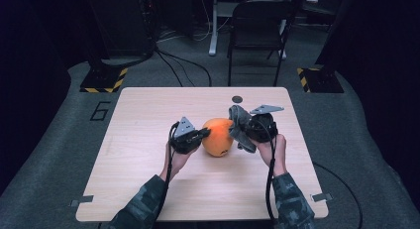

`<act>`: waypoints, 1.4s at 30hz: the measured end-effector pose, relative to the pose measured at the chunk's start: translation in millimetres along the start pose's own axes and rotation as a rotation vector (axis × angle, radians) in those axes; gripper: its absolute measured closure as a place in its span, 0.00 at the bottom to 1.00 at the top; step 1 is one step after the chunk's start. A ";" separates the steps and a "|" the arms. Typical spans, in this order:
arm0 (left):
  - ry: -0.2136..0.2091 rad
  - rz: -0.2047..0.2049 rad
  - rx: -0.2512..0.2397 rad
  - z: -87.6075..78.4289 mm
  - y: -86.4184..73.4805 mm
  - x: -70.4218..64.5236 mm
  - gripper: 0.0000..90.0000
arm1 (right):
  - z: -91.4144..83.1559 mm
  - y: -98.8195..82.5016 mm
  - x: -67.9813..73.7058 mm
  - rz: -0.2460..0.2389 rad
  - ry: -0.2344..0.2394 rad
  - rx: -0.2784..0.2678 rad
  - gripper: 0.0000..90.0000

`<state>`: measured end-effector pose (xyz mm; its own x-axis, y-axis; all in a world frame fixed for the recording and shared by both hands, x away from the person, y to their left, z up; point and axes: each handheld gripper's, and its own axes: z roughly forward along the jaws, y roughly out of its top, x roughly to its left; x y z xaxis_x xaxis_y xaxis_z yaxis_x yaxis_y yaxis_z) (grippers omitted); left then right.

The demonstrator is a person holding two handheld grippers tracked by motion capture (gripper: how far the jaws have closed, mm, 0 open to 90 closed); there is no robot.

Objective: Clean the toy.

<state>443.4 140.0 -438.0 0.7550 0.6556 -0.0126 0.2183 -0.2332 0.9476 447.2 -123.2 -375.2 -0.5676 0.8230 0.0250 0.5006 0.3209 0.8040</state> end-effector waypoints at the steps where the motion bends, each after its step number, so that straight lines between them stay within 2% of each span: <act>1: 0.005 0.016 0.007 0.9 1.6 -2.2 0.97 | -2.6 2.2 4.1 -0.005 0.007 -0.011 0.87; 2: 0.012 0.029 0.024 2.9 1.5 -4.7 0.97 | -3.9 4.2 8.1 -0.017 0.016 -0.014 0.87; 4: 0.005 0.024 0.031 6.2 -1.7 -5.6 0.97 | -2.2 5.7 16.2 -0.034 0.028 -0.013 0.87; 6: -0.005 0.037 0.039 6.3 -2.5 -7.1 0.97 | 2.7 6.1 22.7 -0.045 0.051 0.001 0.87; 11: -0.007 0.053 0.050 4.9 -3.9 -10.4 0.97 | 19.0 5.4 39.7 -0.086 0.058 0.032 0.87; 14: 0.003 0.057 0.064 6.5 -7.9 -11.1 0.97 | 33.1 -0.5 46.6 -0.099 0.034 0.060 0.87; 17: -0.009 0.059 0.077 7.3 -9.3 -10.3 0.97 | 36.8 -2.3 48.0 -0.132 -0.003 0.076 0.87; 18: -0.012 0.059 0.077 7.4 -9.4 -10.3 0.97 | 37.1 -2.4 46.0 -0.152 -0.014 0.073 0.87; 20: -0.010 0.055 0.073 7.9 -9.9 -10.7 0.97 | 36.7 -4.4 41.4 -0.139 -0.052 0.086 0.87; 24: -0.012 0.057 0.076 9.3 -10.8 -9.6 0.97 | 39.5 -12.0 20.1 -0.076 -0.089 0.092 0.87; 26: -0.016 0.054 0.074 10.2 -11.3 -10.2 0.97 | 41.5 -16.0 9.2 -0.040 -0.088 0.101 0.87; 28: -0.019 0.055 0.077 10.6 -11.2 -10.6 0.97 | 43.3 -18.7 1.6 -0.030 -0.094 0.106 0.87; 31: -0.020 0.050 0.075 9.4 -11.0 -9.7 0.97 | 40.1 -17.4 -0.2 -0.024 -0.114 0.102 0.86; 35: -0.018 0.048 0.074 7.7 -10.5 -7.4 0.97 | 30.2 -11.9 3.3 -0.022 -0.053 0.063 0.86; 39: -0.023 0.030 0.071 6.9 -10.4 -7.2 0.97 | 19.6 -1.9 23.6 -0.029 0.055 0.004 0.86; 41: -0.026 0.028 0.068 7.0 -10.2 -7.8 0.97 | 18.6 0.8 36.3 -0.057 0.086 -0.009 0.86; 42: -0.028 0.040 0.073 6.7 -9.7 -7.7 0.97 | 20.7 0.3 42.0 -0.063 0.104 -0.007 0.86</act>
<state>439.6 132.3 -449.2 0.7808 0.6246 0.0150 0.2315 -0.3116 0.9216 436.9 -78.9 -386.2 -0.6628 0.7480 0.0350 0.4571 0.3671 0.8101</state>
